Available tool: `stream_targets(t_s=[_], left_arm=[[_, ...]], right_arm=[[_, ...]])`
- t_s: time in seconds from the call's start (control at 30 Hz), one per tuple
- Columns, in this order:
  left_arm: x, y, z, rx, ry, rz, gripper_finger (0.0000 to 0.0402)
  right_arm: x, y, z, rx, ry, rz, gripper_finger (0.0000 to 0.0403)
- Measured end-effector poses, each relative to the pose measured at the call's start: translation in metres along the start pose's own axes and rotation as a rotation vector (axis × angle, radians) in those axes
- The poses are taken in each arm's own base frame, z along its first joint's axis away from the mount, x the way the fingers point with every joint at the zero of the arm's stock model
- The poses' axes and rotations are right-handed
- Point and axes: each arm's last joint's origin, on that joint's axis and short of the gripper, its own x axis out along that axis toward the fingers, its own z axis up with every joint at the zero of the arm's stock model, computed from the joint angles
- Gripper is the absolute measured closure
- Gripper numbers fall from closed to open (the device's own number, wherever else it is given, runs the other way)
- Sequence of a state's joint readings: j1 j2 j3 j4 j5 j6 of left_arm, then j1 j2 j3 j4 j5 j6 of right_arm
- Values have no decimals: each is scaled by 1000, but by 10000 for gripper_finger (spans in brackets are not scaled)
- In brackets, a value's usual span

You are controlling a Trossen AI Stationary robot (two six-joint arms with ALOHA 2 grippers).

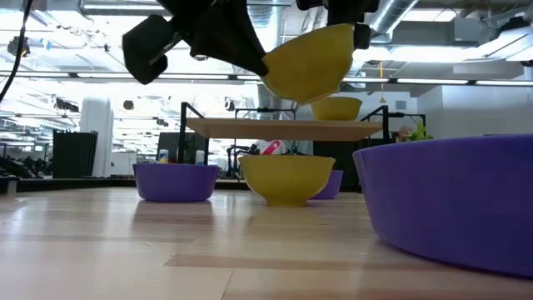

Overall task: Pick & Place Mini bowls
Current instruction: Stack the bottom yellow patterned bowl on the yellow patterned bowl on the shelf

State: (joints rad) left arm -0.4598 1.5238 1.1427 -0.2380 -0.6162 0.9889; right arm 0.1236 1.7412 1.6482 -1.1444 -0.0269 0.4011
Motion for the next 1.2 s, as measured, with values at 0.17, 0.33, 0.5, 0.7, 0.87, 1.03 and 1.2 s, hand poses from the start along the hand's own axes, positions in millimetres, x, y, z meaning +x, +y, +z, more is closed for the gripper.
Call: stream_targets(t_s=[0.17,0.33,0.5,0.7,0.87,1.03,1.2], left_arm=[[0,3,1,33,7,32,390],[0,4,2,41,-1,45,392],[0,5,2,34,-7,53,391],[0,7,4,22,-17,67,389],[-1,8,5,13,-32,79,390],[-1,13,7,-12,-52,116,386],[-2,15,8,17,-52,136,386]], right_arm=[[0,2,-1,-3,1,-1,244],[0,2,-1,-2,1,-3,256],[0,1,-1,-2,0,-6,280],[0,-2,0,25,-4,-12,327],[0,-2,1,31,-12,-18,364],[0,-9,4,58,-17,-21,394],[0,-14,6,88,-8,-12,399]])
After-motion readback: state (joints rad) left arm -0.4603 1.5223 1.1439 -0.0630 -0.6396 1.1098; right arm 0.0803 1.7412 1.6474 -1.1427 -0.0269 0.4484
